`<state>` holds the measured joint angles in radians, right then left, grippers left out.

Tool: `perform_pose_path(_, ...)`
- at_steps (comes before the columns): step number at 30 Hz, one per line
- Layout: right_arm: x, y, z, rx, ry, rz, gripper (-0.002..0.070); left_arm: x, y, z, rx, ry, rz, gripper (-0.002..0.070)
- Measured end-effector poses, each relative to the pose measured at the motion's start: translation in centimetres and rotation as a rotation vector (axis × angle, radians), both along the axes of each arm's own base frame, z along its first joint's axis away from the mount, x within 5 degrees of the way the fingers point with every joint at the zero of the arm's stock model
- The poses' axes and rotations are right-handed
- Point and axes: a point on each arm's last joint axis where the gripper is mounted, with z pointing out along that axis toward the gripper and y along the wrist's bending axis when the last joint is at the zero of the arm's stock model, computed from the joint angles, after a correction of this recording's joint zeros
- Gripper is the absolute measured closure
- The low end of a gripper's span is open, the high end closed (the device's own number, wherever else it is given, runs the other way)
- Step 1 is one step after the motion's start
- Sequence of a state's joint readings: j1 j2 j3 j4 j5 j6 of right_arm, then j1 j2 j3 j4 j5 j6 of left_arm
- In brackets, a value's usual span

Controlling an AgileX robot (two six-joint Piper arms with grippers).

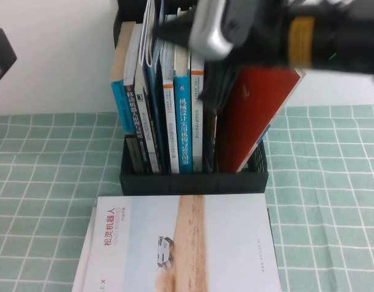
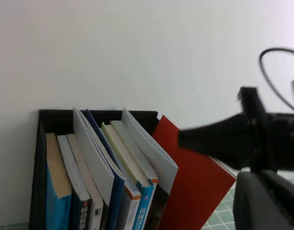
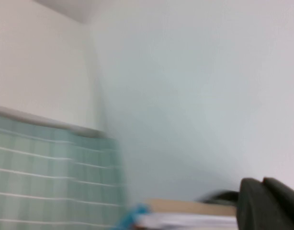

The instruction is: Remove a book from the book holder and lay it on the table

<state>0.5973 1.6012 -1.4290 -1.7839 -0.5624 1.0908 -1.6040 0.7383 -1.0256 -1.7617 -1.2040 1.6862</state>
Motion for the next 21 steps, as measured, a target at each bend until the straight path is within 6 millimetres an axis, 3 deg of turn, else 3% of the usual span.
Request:
perform_pose_path(4,0.6,-3.5,3.3,0.04,-0.13,-0.224,0.0673,0.0,0.0,0.0,0.002,-0.001,0.0,0.0678)
perform_pose_path(9,1.8,-6.2,4.2,-0.001,-0.249,-0.45,0.0673,0.0,0.0,0.0,0.011,-0.007,-0.002,0.0678)
perform_pose_path(15,2.3,-9.4,1.5,-0.166,-0.301,-0.754,0.0673,0.0,0.0,0.0,0.025,-0.014,-0.002,0.0678)
perform_pose_path(21,-1.1,-13.6,-1.6,-0.256,-0.213,-0.979,0.0676,0.0,0.0,0.0,0.08,-0.043,-0.003,0.0678)
